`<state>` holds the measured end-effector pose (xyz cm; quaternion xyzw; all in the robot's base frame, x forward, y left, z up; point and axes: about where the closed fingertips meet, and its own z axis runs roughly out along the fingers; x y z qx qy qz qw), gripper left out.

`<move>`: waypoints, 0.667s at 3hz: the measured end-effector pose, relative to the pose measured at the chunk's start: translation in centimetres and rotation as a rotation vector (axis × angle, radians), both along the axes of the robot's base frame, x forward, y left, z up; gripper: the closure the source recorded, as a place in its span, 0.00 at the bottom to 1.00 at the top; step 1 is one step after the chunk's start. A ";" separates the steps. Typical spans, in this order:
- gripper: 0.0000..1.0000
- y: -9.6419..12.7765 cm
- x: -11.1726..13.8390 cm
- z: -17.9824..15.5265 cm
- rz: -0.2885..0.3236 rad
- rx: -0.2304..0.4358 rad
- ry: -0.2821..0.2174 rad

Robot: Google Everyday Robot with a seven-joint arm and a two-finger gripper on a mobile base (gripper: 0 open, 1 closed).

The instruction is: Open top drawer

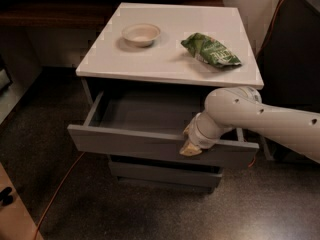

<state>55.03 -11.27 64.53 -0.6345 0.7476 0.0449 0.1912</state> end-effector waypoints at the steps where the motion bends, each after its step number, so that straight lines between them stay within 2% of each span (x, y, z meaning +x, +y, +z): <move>1: 1.00 0.0 -0.1 0.0 0.001 0.000 0.001; 2: 1.00 0.4 -1.7 -0.1 0.027 -0.003 0.009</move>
Offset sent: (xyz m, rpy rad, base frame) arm -0.1221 0.0268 -0.0033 -0.0209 0.0604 0.1883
